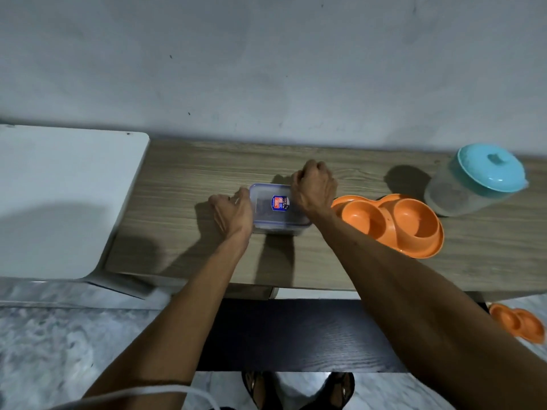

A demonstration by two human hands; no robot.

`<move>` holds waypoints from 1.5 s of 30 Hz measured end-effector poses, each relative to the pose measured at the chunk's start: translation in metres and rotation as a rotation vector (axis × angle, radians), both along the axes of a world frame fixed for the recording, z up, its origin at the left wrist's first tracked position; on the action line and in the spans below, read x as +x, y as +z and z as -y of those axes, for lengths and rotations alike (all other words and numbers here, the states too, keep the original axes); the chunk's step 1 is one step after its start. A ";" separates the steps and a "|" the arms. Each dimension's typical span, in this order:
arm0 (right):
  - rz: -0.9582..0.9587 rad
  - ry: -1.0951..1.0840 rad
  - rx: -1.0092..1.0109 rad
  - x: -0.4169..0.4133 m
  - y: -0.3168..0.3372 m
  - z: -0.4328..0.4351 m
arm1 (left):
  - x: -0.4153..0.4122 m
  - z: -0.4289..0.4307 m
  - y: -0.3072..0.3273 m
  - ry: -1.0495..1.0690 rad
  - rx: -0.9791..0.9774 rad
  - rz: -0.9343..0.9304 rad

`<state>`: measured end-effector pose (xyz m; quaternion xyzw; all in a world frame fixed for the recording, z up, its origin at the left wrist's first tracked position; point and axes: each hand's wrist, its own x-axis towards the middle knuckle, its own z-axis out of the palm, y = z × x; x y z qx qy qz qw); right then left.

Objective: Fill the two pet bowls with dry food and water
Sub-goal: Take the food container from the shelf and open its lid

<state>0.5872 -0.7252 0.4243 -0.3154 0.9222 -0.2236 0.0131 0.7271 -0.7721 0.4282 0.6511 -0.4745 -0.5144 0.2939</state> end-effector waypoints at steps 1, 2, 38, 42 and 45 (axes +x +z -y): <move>0.018 0.065 0.036 0.000 0.006 0.009 | 0.002 -0.005 -0.001 -0.016 0.027 -0.038; 0.059 0.123 0.078 0.000 0.010 0.018 | 0.003 -0.011 -0.002 -0.036 0.072 -0.071; 0.201 0.216 0.105 0.007 0.004 0.025 | -0.004 -0.043 -0.030 0.009 0.370 -0.418; 0.433 0.022 0.006 -0.006 0.006 -0.010 | -0.003 -0.046 -0.020 0.013 0.392 -0.453; 0.568 -0.047 0.051 -0.014 0.009 -0.029 | -0.001 -0.048 -0.014 -0.012 0.398 -0.463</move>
